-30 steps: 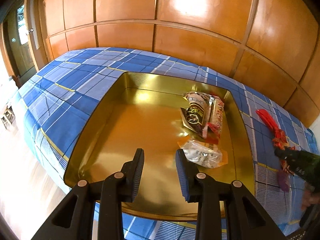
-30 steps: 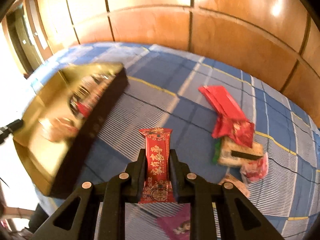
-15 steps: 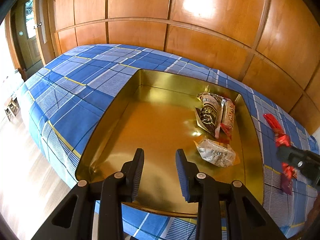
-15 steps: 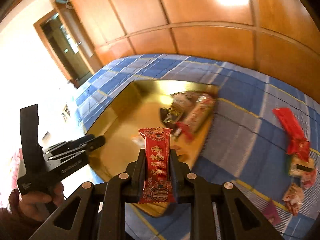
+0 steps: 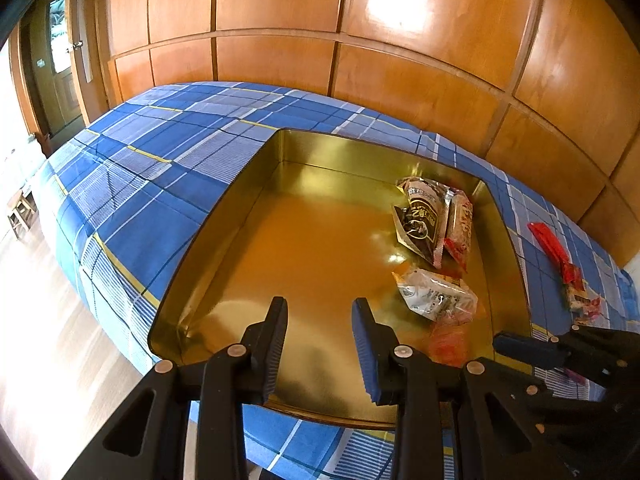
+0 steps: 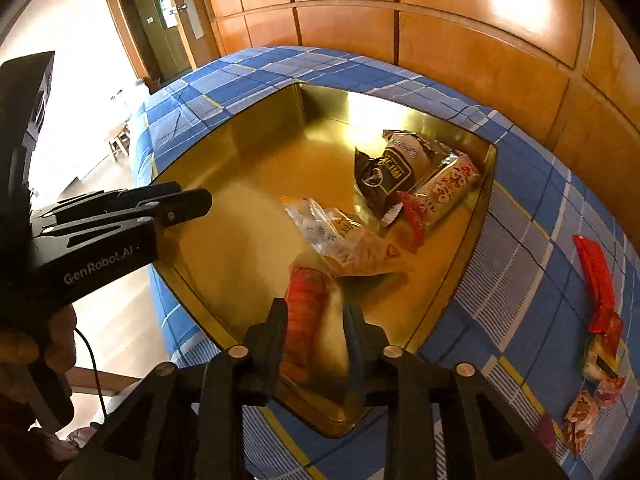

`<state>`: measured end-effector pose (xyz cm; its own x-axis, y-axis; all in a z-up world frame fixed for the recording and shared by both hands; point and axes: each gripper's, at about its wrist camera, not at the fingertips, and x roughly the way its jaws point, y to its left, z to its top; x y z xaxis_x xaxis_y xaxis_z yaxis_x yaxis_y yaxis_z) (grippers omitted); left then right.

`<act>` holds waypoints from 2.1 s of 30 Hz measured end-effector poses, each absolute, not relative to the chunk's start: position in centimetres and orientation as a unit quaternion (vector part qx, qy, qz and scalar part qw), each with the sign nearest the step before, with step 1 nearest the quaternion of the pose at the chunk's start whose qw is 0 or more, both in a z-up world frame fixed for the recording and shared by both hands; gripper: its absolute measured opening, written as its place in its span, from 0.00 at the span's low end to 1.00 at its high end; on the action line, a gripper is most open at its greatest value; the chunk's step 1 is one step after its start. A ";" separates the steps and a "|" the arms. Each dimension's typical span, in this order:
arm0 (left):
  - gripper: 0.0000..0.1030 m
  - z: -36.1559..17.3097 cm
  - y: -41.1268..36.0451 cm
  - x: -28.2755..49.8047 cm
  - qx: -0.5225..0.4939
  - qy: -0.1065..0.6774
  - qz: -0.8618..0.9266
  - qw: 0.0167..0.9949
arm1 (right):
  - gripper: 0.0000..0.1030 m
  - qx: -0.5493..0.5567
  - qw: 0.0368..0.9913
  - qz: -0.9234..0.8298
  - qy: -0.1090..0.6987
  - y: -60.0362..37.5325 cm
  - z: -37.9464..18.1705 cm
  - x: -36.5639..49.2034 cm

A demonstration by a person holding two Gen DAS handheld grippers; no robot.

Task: Organize snacks
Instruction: 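Carry the red bar into the gold tray and release it with the right tool, then move both tools back toward the remaining snacks on the bedspread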

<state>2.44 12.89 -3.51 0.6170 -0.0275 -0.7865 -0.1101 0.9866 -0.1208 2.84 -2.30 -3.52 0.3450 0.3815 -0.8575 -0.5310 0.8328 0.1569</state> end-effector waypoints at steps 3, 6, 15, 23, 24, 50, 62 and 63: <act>0.33 -3.5 12.5 2.5 -0.074 0.437 0.021 0.896 | 0.28 -0.066 0.823 0.274 0.493 -3.0 -3.1 2.7; 0.33 -3.5 12.3 2.4 -0.071 0.437 0.019 0.896 | 0.28 -0.052 0.830 0.271 0.484 -3.7 -2.5 2.5; 0.35 -2.9 11.1 2.2 -0.053 0.430 0.004 0.901 | 0.28 -0.030 0.850 0.253 0.461 -5.9 -0.9 1.9; 0.37 -2.3 9.8 1.9 -0.038 0.424 -0.010 0.905 | 0.28 -0.022 0.863 0.229 0.450 -8.1 -0.1 1.6; 0.37 -2.2 9.6 1.9 -0.036 0.424 -0.013 0.905 | 0.28 -0.021 0.864 0.227 0.449 -8.4 -0.1 1.6; 0.38 -1.3 3.6 1.4 0.027 0.416 -0.084 0.905 | 0.29 -0.014 0.895 0.071 0.439 -22.5 1.4 2.6; 0.38 -1.4 0.0 1.1 0.057 0.419 -0.125 0.898 | 0.31 -0.001 0.893 -0.046 0.447 -33.5 0.7 2.6; 0.38 -1.4 -0.3 1.0 0.060 0.419 -0.128 0.897 | 0.31 0.003 0.891 -0.059 0.449 -34.8 0.3 2.6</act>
<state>1.03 -0.28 -1.40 0.6163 -0.1798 -0.7667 0.2796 0.9601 -0.0004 2.60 -34.80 0.31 0.5890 -0.1033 -0.8015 0.1082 0.9929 -0.0485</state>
